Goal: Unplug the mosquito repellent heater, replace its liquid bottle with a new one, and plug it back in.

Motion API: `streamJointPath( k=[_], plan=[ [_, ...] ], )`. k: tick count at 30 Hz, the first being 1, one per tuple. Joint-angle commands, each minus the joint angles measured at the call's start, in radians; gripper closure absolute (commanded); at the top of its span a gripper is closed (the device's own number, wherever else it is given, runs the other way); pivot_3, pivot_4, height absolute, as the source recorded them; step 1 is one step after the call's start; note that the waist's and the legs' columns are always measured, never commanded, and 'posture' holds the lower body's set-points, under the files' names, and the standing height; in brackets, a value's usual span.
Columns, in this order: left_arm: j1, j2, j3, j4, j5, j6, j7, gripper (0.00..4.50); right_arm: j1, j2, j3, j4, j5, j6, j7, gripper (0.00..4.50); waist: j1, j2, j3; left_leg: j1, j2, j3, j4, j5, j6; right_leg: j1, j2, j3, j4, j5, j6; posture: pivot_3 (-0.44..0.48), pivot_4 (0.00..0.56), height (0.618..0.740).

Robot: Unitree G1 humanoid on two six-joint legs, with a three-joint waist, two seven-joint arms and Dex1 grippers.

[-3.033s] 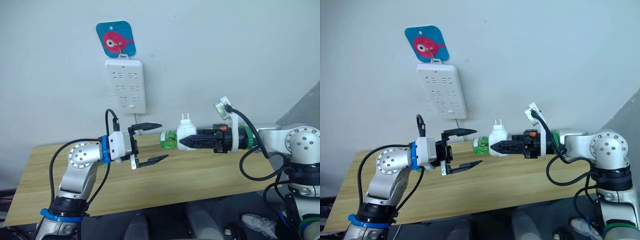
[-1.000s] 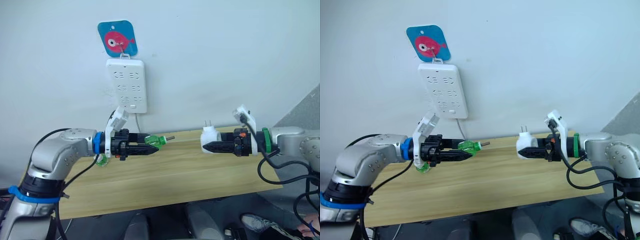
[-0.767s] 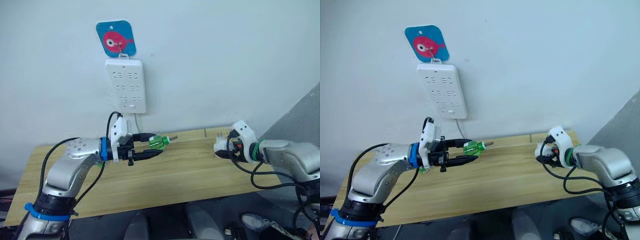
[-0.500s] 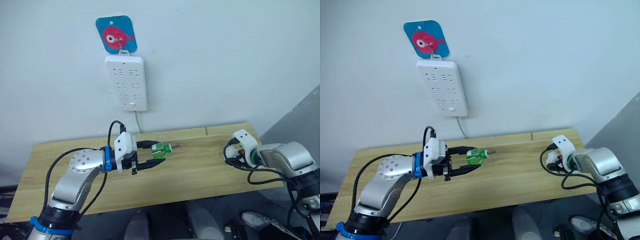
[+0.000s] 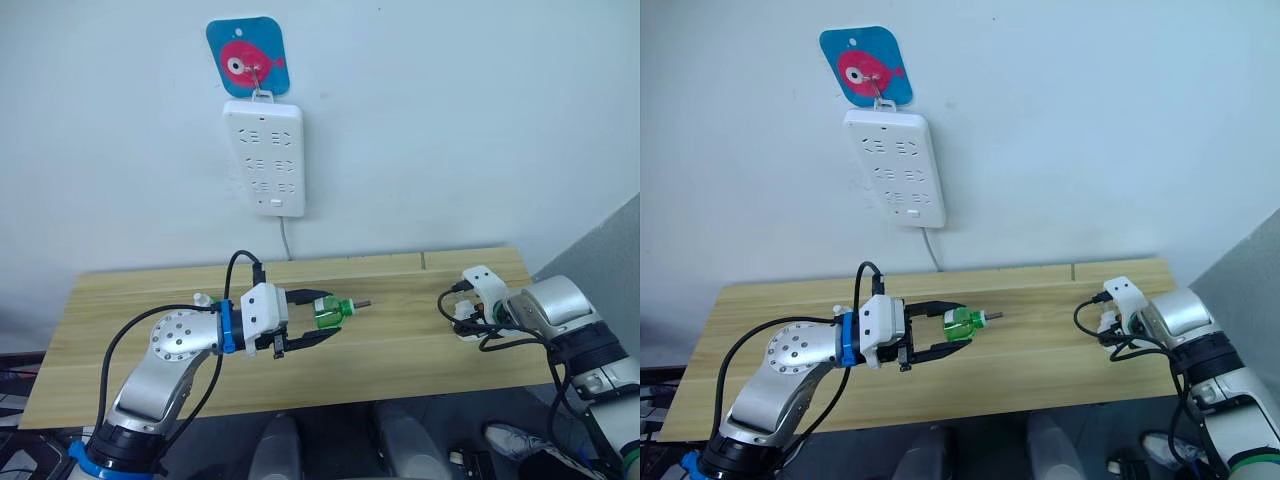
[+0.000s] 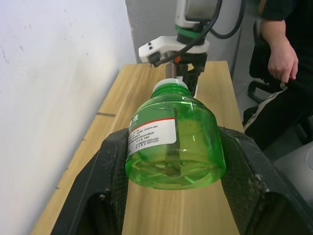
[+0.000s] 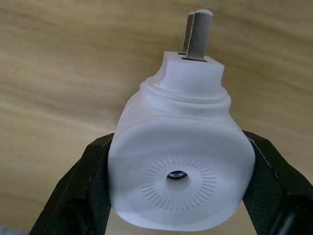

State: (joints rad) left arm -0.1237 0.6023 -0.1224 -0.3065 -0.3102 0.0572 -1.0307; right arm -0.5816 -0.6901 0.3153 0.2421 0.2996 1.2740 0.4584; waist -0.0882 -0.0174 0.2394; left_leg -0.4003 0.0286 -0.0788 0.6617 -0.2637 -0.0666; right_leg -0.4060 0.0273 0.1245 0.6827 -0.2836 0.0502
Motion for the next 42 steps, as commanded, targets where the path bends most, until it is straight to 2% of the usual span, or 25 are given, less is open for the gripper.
streamJointPath(
  k=[1, 4, 5, 9, 13, 17, 19, 22, 23, 26, 29, 36, 42],
  plan=[
    [-0.025, -0.009, -0.002, -0.040, -0.007, -0.001, 0.015, 2.27, -0.005, 0.013, -0.022, 0.018, -0.025, -0.007, 0.006, 1.09, 0.001, 0.000, 0.000, 0.000, 0.000, 0.000, 0.000, 0.000, 0.000, 0.000, 0.000, 0.000, 0.000, 0.000, 0.000, -0.042, 0.248, 0.736],
    [-0.047, -0.015, -0.008, -0.033, -0.007, 0.005, 0.018, 2.27, -0.013, 0.016, -0.044, -0.002, -0.028, 0.003, 0.010, 0.07, 0.001, 0.000, 0.000, 0.000, 0.000, 0.000, 0.000, 0.000, 0.000, 0.000, 0.000, 0.000, 0.000, 0.000, 0.000, -0.059, 0.238, 0.736],
    [-0.051, -0.015, -0.009, -0.030, -0.007, 0.004, 0.017, 2.27, -0.018, 0.016, -0.055, -0.010, -0.027, 0.011, 0.009, 0.00, 0.000, 0.001, 0.001, 0.000, 0.000, 0.000, 0.000, 0.000, 0.000, 0.000, 0.000, 0.000, 0.000, 0.000, 0.000, -0.066, 0.235, 0.736],
    [-0.069, -0.024, -0.010, -0.012, -0.006, 0.001, 0.024, 2.27, -0.024, -0.043, -0.119, -0.119, -0.007, 0.062, 0.020, 0.00, 0.000, 0.002, 0.001, 0.000, 0.000, 0.000, -0.001, 0.000, 0.000, 0.000, 0.000, 0.000, 0.000, 0.000, 0.000, -0.089, 0.212, 0.736],
    [-0.074, -0.053, 0.009, 0.001, -0.012, -0.001, 0.064, 2.27, 0.020, -0.138, -0.224, -0.369, 0.048, 0.103, 0.064, 0.00, 0.000, 0.003, 0.000, -0.001, -0.001, 0.000, -0.001, 0.000, 0.000, -0.001, -0.002, -0.001, -0.001, 0.000, 0.000, -0.110, 0.181, 0.736],
    [-0.073, -0.114, 0.027, 0.009, -0.006, -0.012, 0.143, 2.27, 0.064, -0.104, -0.422, -0.637, 0.244, 0.163, 0.186, 0.00, -0.005, 0.002, -0.002, -0.001, 0.000, -0.002, -0.001, 0.000, 0.000, -0.001, -0.002, -0.003, -0.001, 0.000, 0.000, -0.137, 0.162, 0.736],
    [-0.077, -0.137, 0.026, 0.021, 0.015, -0.033, 0.172, 2.27, 0.088, -0.090, -0.471, -0.711, 0.298, 0.148, 0.213, 0.00, -0.006, 0.002, -0.003, -0.001, 0.000, -0.002, -0.001, 0.000, 0.000, -0.001, -0.002, -0.003, -0.001, 0.000, 0.000, -0.148, 0.155, 0.736],
    [-0.062, -0.205, 0.018, 0.004, 0.022, -0.066, 0.234, 2.27, 0.149, 0.097, -0.657, -0.816, 0.409, 0.135, 0.172, 0.00, -0.011, -0.002, -0.010, -0.002, -0.001, -0.002, 0.000, 0.000, 0.000, 0.000, -0.002, -0.003, -0.001, 0.001, 0.000, -0.179, 0.139, 0.736],
    [-0.050, -0.224, 0.018, -0.005, 0.020, -0.063, 0.255, 2.27, 0.185, 0.168, -0.698, -0.861, 0.411, 0.071, 0.135, 0.00, -0.014, -0.003, -0.012, -0.002, -0.001, -0.002, 0.000, 0.000, 0.000, 0.000, -0.003, -0.003, -0.001, 0.001, 0.000, -0.187, 0.137, 0.736],
    [-0.034, -0.245, 0.019, -0.008, 0.018, -0.065, 0.274, 2.27, 0.233, 0.280, -0.737, -0.925, 0.395, -0.048, 0.053, 0.00, -0.024, -0.002, -0.018, -0.002, -0.002, -0.002, 0.000, 0.000, 0.000, 0.000, -0.004, -0.003, -0.001, 0.001, 0.002, -0.194, 0.136, 0.736],
    [-0.010, -0.286, 0.004, -0.030, 0.030, -0.081, 0.319, 2.27, 0.216, 0.435, -0.836, -0.908, 0.632, 0.119, -0.011, 0.00, -0.040, -0.002, -0.025, -0.002, -0.003, 0.000, 0.001, 0.000, -0.001, 0.000, -0.005, -0.001, -0.001, 0.002, 0.003, -0.206, 0.138, 0.736],
    [-0.009, -0.308, -0.009, -0.021, 0.038, -0.108, 0.337, 2.27, 0.201, 0.638, -0.780, -0.872, 0.799, 0.154, -0.223, 0.00, -0.085, 0.002, -0.035, 0.000, -0.001, 0.000, 0.001, 0.001, -0.001, 0.001, -0.001, 0.000, 0.000, 0.003, 0.002, -0.212, 0.129, 0.736],
    [-0.009, -0.297, -0.007, 0.000, 0.037, -0.137, 0.320, 2.27, 0.175, 0.693, -0.692, -0.812, 0.854, 0.084, -0.298, 0.00, -0.110, 0.005, -0.047, 0.000, -0.001, 0.000, 0.000, 0.000, -0.001, 0.001, -0.001, 0.000, 0.000, 0.003, 0.002, -0.200, 0.121, 0.736]
  ],
)
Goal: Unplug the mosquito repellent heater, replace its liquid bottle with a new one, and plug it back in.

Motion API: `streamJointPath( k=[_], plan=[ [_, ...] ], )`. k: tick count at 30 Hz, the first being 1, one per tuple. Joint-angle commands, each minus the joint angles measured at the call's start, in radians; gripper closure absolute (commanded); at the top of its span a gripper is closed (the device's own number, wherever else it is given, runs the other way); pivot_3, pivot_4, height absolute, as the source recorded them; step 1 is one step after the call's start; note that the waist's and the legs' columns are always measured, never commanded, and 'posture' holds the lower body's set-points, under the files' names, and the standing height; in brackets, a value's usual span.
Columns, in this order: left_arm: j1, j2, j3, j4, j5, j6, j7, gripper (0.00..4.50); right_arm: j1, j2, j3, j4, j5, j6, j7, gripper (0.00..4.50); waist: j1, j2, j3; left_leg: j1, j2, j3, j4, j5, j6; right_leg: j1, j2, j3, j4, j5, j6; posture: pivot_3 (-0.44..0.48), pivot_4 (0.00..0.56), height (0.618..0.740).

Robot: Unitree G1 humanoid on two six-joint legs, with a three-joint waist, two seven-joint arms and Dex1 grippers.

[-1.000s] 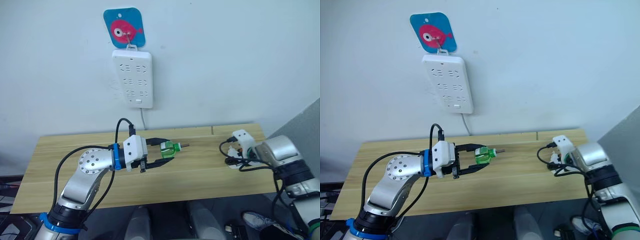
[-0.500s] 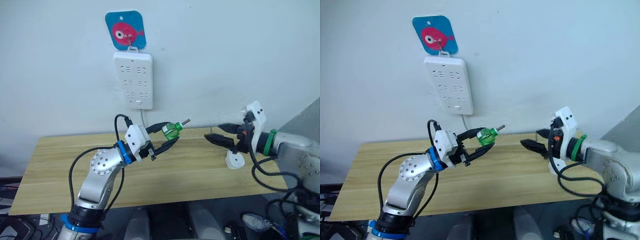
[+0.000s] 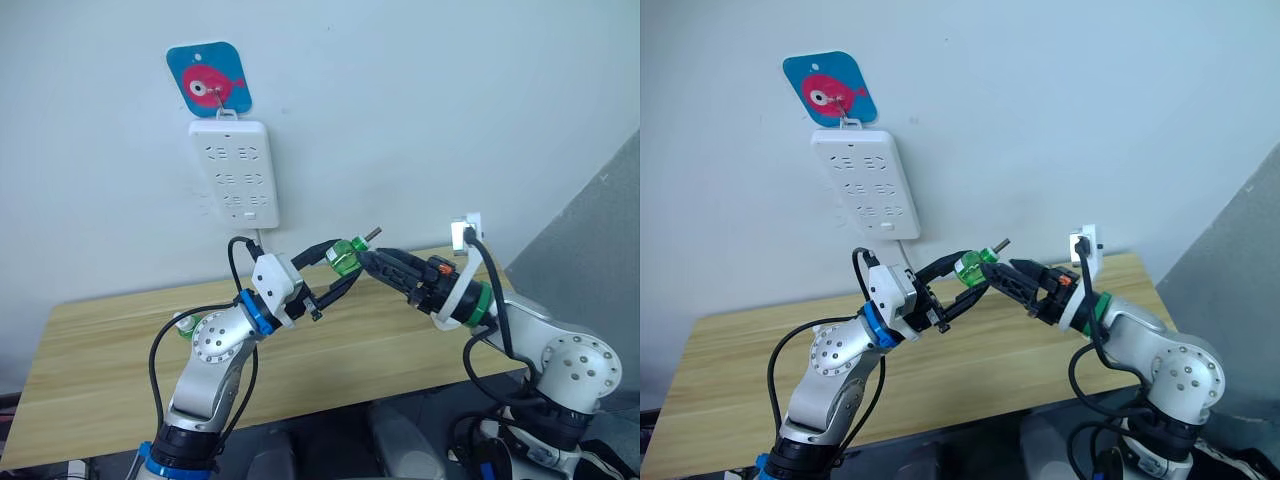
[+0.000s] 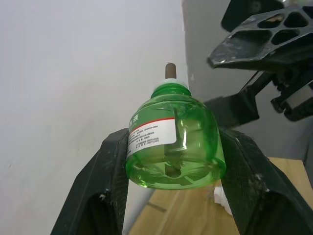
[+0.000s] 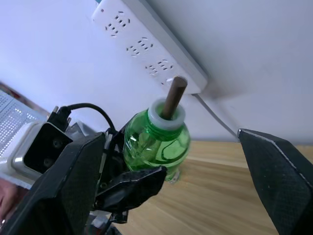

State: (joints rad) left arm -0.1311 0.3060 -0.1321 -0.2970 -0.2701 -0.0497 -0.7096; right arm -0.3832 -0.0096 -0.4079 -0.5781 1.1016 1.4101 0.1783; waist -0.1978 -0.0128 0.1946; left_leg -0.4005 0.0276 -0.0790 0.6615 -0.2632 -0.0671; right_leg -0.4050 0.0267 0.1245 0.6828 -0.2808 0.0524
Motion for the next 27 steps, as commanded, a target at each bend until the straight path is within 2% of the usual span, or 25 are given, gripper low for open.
streamJointPath(
  k=[1, 10, 13, 19, 20, 22, 27],
  plan=[
    [0.001, -0.001, 0.001, -0.010, -0.001, -0.032, 0.001, 2.27, -0.022, 0.012, 0.042, 0.015, 0.061, -0.065, -0.019, 0.00, 0.000, 0.001, -0.005, 0.000, 0.000, 0.000, 0.000, 0.000, 0.000, 0.000, 0.000, 0.000, 0.000, 0.000, 0.000, -0.200, 0.117, 0.736],
    [0.020, -0.013, -0.016, -0.025, 0.013, -0.047, 0.025, 2.27, -0.015, -0.002, 0.141, 0.060, 0.135, -0.170, -0.053, 0.00, 0.001, 0.001, -0.016, 0.000, 0.000, 0.000, 0.000, 0.000, 0.000, 0.000, 0.000, 0.000, 0.000, -0.001, 0.001, -0.177, 0.109, 0.736],
    [0.024, -0.012, -0.015, -0.023, 0.011, -0.054, 0.030, 2.27, -0.011, -0.024, 0.164, 0.076, 0.155, -0.195, -0.067, 0.55, 0.001, 0.001, -0.016, 0.000, 0.000, 0.000, 0.000, 0.000, 0.000, 0.000, 0.000, 0.000, 0.000, -0.001, 0.001, -0.175, 0.109, 0.736],
    [0.028, -0.021, -0.026, -0.022, 0.012, -0.064, 0.037, 2.27, -0.019, -0.052, 0.202, 0.094, 0.187, -0.240, -0.096, 2.64, 0.002, 0.001, -0.017, 0.000, 0.000, 0.000, 0.000, 0.000, 0.000, 0.000, 0.000, 0.000, 0.000, -0.001, 0.001, -0.171, 0.108, 0.736],
    [0.028, -0.023, -0.026, -0.021, 0.012, -0.065, 0.037, 2.27, -0.019, -0.057, 0.209, 0.097, 0.193, -0.247, -0.099, 3.12, 0.002, 0.001, -0.017, 0.000, 0.000, 0.000, 0.000, 0.000, 0.000, 0.000, 0.000, 0.000, 0.000, -0.001, 0.001, -0.170, 0.107, 0.736],
    [0.028, -0.020, -0.030, -0.020, 0.010, -0.065, 0.028, 2.27, -0.021, -0.067, 0.219, 0.102, 0.203, -0.259, -0.104, 3.66, 0.002, 0.002, -0.018, 0.000, 0.000, 0.000, 0.000, 0.000, 0.000, 0.000, 0.000, 0.000, 0.000, -0.001, 0.001, -0.169, 0.107, 0.736],
    [0.035, -0.019, -0.034, -0.016, 0.014, -0.095, 0.020, 2.27, -0.024, -0.089, 0.238, 0.111, 0.241, -0.287, -0.120, 3.65, 0.002, 0.003, -0.023, 0.000, 0.000, 0.000, 0.000, 0.000, 0.000, 0.000, 0.000, 0.000, 0.000, -0.001, 0.001, -0.169, 0.103, 0.736]
  ],
)
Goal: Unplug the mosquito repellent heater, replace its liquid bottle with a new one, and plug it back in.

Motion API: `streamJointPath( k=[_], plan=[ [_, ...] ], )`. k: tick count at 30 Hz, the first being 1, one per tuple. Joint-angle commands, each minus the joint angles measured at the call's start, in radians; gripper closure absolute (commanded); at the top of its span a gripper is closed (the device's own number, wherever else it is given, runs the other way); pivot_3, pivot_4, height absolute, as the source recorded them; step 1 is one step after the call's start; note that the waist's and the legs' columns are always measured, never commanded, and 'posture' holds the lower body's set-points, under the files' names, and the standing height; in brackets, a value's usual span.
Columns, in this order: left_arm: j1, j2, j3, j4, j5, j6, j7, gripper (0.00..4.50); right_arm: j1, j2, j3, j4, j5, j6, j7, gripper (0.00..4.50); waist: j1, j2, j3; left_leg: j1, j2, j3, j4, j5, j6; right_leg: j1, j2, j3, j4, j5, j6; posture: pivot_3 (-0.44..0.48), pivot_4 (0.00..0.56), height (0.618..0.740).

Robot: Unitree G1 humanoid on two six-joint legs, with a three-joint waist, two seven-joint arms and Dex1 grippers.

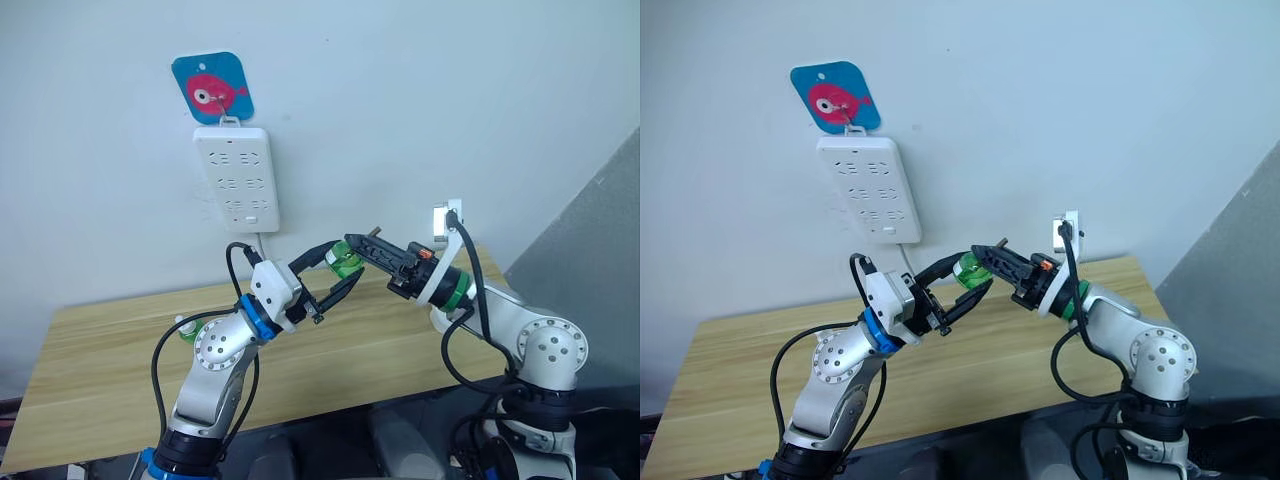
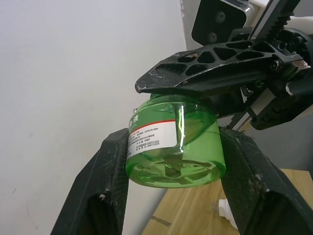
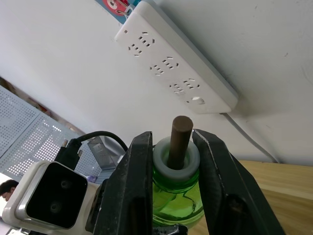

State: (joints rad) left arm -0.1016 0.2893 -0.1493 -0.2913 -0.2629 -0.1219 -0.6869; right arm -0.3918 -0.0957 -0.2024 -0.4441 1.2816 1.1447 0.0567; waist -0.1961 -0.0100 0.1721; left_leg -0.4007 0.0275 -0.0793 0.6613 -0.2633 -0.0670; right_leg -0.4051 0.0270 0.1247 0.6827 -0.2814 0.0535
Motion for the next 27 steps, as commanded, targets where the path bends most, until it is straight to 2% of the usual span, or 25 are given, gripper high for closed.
streamJointPath(
  k=[1, 2, 3, 8, 10, 14, 18, 23, 27],
  plan=[
    [0.007, -0.002, -0.016, -0.022, 0.006, -0.024, -0.002, 2.27, -0.016, -0.008, 0.036, -0.022, 0.066, -0.025, 0.000, 3.65, 0.000, 0.000, -0.002, 0.000, 0.000, 0.000, 0.000, 0.000, 0.000, 0.000, 0.000, 0.000, 0.000, 0.000, 0.000, -0.169, 0.103, 0.736],
    [0.008, 0.004, -0.016, -0.023, 0.005, -0.022, -0.007, 2.27, -0.016, -0.015, 0.039, -0.023, 0.067, -0.030, 0.000, 3.65, 0.000, 0.000, -0.004, 0.000, 0.000, 0.000, 0.000, 0.000, 0.000, 0.000, 0.000, 0.000, 0.000, 0.000, 0.000, -0.169, 0.103, 0.736],
    [0.010, 0.013, -0.017, -0.026, 0.001, -0.009, -0.014, 1.55, -0.016, -0.021, 0.041, -0.023, 0.072, -0.036, -0.002, 3.65, 0.000, 0.000, -0.006, 0.000, 0.000, 0.000, 0.000, 0.000, 0.000, 0.000, 0.000, 0.000, 0.000, 0.000, 0.000, -0.169, 0.103, 0.736],
    [0.025, 0.052, -0.005, -0.037, -0.035, 0.055, -0.037, 0.05, -0.015, -0.065, 0.051, -0.019, 0.074, -0.069, -0.003, 3.65, 0.000, 0.000, -0.012, 0.000, 0.000, 0.000, 0.000, 0.000, 0.000, 0.000, 0.001, 0.000, 0.000, -0.001, 0.001, -0.168, 0.100, 0.736],
    [0.036, 0.089, 0.020, -0.025, -0.034, 0.044, -0.061, 0.00, -0.015, -0.106, 0.057, -0.020, 0.025, -0.086, 0.016, 3.65, 0.000, 0.000, -0.013, 0.000, 0.000, 0.000, 0.000, 0.000, 0.000, 0.000, 0.001, 0.000, 0.000, -0.001, 0.001, -0.180, 0.102, 0.736],
    [0.081, 0.152, 0.050, 0.018, -0.022, 0.020, -0.099, 0.00, 0.008, -0.215, 0.129, -0.028, -0.186, -0.162, 0.090, 3.65, 0.000, 0.000, -0.013, 0.000, 0.000, 0.000, 0.000, 0.000, 0.000, 0.000, 0.001, 0.000, 0.000, -0.001, 0.002, -0.180, 0.106, 0.736],
    [0.146, 0.215, 0.061, 0.025, -0.063, 0.108, -0.149, 0.00, 0.063, -0.305, 0.273, 0.040, -0.511, -0.331, 0.128, 3.65, 0.001, 0.000, -0.013, 0.001, 0.001, 0.000, -0.001, 0.000, 0.000, 0.000, 0.001, 0.000, -0.001, -0.002, 0.002, -0.163, 0.115, 0.736],
    [0.180, 0.281, 0.089, -0.003, -0.125, 0.200, -0.201, 0.00, 0.098, -0.282, 0.400, 0.289, -0.845, -0.609, 0.131, 3.65, 0.003, 0.000, -0.013, 0.001, 0.001, 0.001, 0.000, 0.000, 0.000, 0.000, 0.001, 0.000, -0.001, -0.002, 0.003, -0.139, 0.117, 0.736],
    [0.182, 0.287, 0.092, -0.056, -0.117, 0.260, -0.168, 0.00, 0.059, -0.196, 0.402, 0.566, -0.980, -0.734, 0.090, 3.65, 0.005, -0.001, -0.013, 0.001, 0.001, 0.001, 0.000, 0.000, 0.000, 0.000, 0.001, 0.001, -0.001, -0.001, 0.002, -0.125, 0.111, 0.736]
  ],
)
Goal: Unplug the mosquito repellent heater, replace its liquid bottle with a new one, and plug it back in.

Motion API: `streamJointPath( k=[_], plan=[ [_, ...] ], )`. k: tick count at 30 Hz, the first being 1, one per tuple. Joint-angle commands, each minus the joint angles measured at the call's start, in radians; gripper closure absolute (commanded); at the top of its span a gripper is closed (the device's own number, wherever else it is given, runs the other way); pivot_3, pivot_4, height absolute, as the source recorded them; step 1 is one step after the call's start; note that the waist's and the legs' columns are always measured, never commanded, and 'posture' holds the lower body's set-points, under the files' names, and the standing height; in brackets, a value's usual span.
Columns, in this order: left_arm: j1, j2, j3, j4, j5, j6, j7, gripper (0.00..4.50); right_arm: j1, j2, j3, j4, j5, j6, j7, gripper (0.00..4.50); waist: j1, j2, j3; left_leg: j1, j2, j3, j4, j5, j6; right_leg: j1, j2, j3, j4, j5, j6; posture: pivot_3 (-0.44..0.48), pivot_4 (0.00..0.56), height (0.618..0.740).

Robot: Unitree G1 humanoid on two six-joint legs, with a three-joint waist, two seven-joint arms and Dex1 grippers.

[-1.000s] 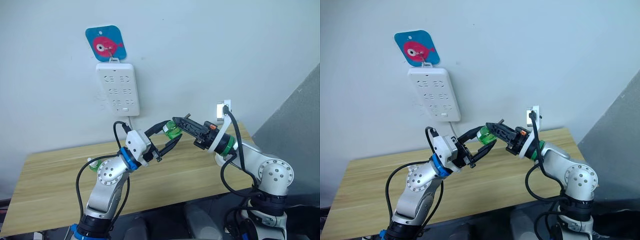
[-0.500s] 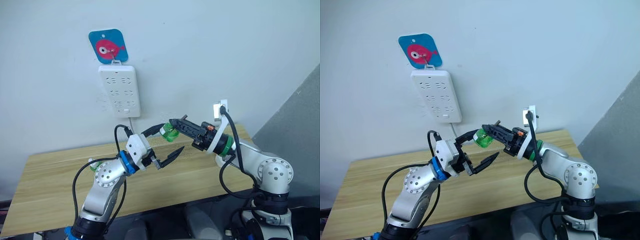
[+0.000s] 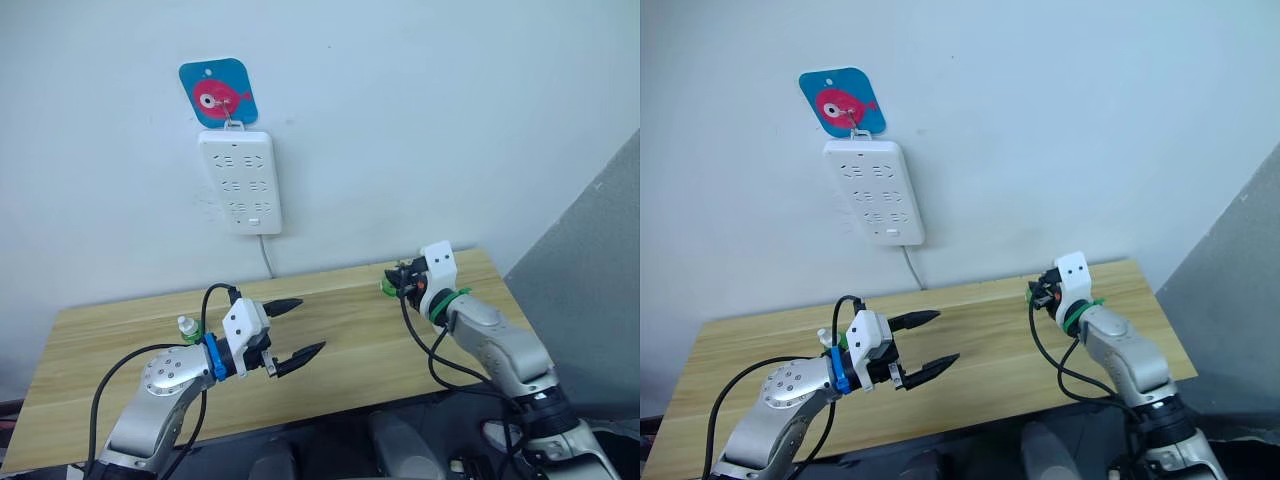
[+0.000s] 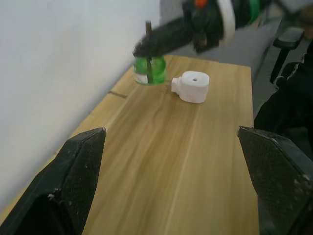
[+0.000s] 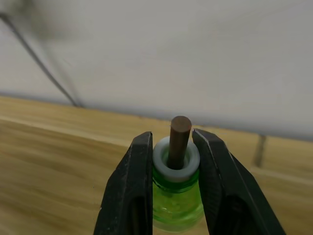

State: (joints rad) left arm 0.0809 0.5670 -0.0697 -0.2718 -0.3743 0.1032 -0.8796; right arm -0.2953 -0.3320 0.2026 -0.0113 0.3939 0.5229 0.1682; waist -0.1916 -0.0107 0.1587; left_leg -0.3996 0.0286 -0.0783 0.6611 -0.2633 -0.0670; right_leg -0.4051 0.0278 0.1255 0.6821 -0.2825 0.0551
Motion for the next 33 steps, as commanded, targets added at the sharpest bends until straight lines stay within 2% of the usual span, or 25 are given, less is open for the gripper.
streamJointPath(
  k=[1, 7, 10, 18, 22, 28, 32, 33],
  plan=[
    [-0.003, 0.009, 0.009, -0.098, 0.000, 0.054, 0.039, 0.00, -0.055, 0.062, -0.010, 0.197, -0.121, -0.157, -0.028, 3.65, 0.000, 0.000, 0.000, 0.000, 0.000, 0.000, 0.000, 0.000, 0.000, 0.000, 0.000, 0.000, 0.000, 0.001, -0.001, -0.118, 0.107, 0.736],
    [-0.028, 0.053, -0.018, -0.213, 0.004, 0.161, 0.042, 0.00, -0.117, 0.142, -0.044, 0.433, -0.214, -0.363, -0.004, 3.65, 0.002, 0.000, 0.000, 0.000, 0.000, 0.000, 0.000, 0.000, 0.000, 0.000, 0.000, 0.000, 0.001, 0.002, -0.004, -0.104, 0.101, 0.736],
    [-0.025, 0.075, -0.029, -0.230, 0.016, 0.157, 0.020, 0.00, -0.136, 0.161, -0.044, 0.510, -0.248, -0.429, 0.025, 3.65, 0.002, 0.000, 0.000, 0.001, 0.000, -0.001, 0.000, 0.000, 0.000, 0.000, 0.000, 0.000, 0.001, 0.002, -0.004, -0.100, 0.101, 0.736],
    [-0.019, 0.095, -0.036, -0.219, 0.022, 0.148, -0.006, 0.00, -0.189, 0.189, -0.053, 0.687, -0.317, -0.541, 0.050, 3.65, 0.002, 0.000, 0.000, 0.001, 0.000, -0.001, 0.000, 0.000, 0.000, 0.000, 0.000, 0.000, 0.002, 0.003, -0.005, -0.094, 0.102, 0.736],
    [-0.019, 0.117, -0.021, -0.235, -0.039, 0.232, -0.029, 0.00, -0.195, 0.200, -0.078, 0.724, -0.318, -0.537, 0.048, 3.65, 0.002, 0.000, 0.000, 0.002, 0.000, -0.001, 0.000, 0.000, 0.000, 0.000, 0.000, -0.001, 0.004, 0.003, -0.005, -0.090, 0.102, 0.736],
    [-0.018, 0.123, 0.000, -0.230, -0.055, 0.265, -0.023, 0.00, -0.191, 0.208, -0.119, 0.717, -0.312, -0.538, 0.066, 1.53, 0.004, 0.000, 0.000, 0.003, 0.000, -0.001, 0.000, 0.000, 0.000, 0.000, 0.000, -0.001, 0.008, 0.003, -0.005, -0.087, 0.106, 0.736],
    [0.004, 0.115, 0.011, -0.212, -0.046, 0.258, -0.010, 0.00, -0.159, 0.210, -0.152, 0.602, -0.287, -0.516, 0.073, 0.02, 0.005, 0.000, 0.000, 0.003, 0.000, -0.001, 0.000, 0.000, 0.000, 0.000, 0.000, -0.001, 0.008, 0.003, -0.005, -0.086, 0.104, 0.736],
    [0.012, 0.116, 0.013, -0.210, -0.039, 0.249, -0.009, 0.00, -0.141, 0.204, -0.154, 0.557, -0.285, -0.508, 0.083, 0.02, 0.006, 0.000, 0.000, 0.003, 0.000, -0.001, 0.000, 0.000, 0.000, 0.000, 0.000, -0.001, 0.008, 0.003, -0.005, -0.084, 0.103, 0.736]
  ],
)
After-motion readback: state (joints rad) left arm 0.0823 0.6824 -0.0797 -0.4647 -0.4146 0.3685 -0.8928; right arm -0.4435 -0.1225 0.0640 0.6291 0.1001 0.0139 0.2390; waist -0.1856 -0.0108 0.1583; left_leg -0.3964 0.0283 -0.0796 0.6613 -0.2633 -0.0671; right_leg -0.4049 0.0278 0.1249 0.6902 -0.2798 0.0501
